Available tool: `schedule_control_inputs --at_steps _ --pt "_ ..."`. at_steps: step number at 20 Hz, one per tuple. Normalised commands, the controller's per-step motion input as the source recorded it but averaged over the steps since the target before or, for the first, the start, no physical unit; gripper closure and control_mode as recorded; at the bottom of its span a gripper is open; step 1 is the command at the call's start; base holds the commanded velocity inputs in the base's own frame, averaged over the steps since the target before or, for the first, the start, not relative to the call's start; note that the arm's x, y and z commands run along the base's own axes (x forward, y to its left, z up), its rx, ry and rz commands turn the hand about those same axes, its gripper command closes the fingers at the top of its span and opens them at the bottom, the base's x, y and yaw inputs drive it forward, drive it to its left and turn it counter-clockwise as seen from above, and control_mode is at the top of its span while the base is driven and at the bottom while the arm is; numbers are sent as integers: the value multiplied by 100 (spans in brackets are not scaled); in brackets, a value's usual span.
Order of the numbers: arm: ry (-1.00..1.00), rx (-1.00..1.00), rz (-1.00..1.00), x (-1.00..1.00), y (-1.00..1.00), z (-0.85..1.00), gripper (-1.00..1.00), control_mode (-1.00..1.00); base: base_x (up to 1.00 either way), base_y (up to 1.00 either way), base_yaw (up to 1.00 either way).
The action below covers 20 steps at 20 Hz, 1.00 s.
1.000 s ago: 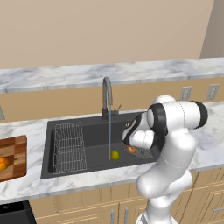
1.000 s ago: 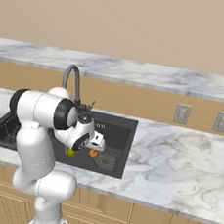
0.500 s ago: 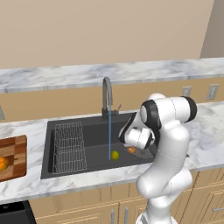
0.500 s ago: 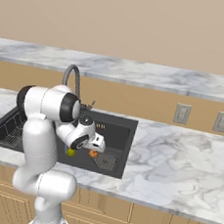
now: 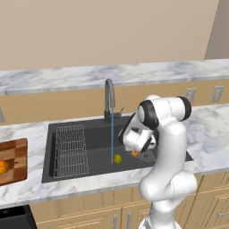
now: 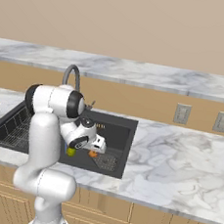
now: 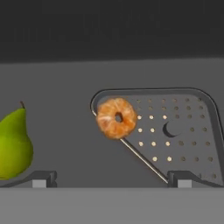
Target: Pick the orange, pear, tangerine from the sink and place them on the cutting board to airdry. Then turn off the sink faucet.
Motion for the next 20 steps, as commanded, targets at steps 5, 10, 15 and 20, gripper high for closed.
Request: schedule_control_inputs --at_steps 5,10,15,20 --pt "0 0 0 16 0 -22 -100 -100 0 0 0" --pt "1 0 0 18 0 -21 -100 -100 0 0 0" --pt "1 0 0 20 0 -19 -100 -100 0 0 0" --pt "0 0 0 21 0 -18 -100 -100 0 0 0"
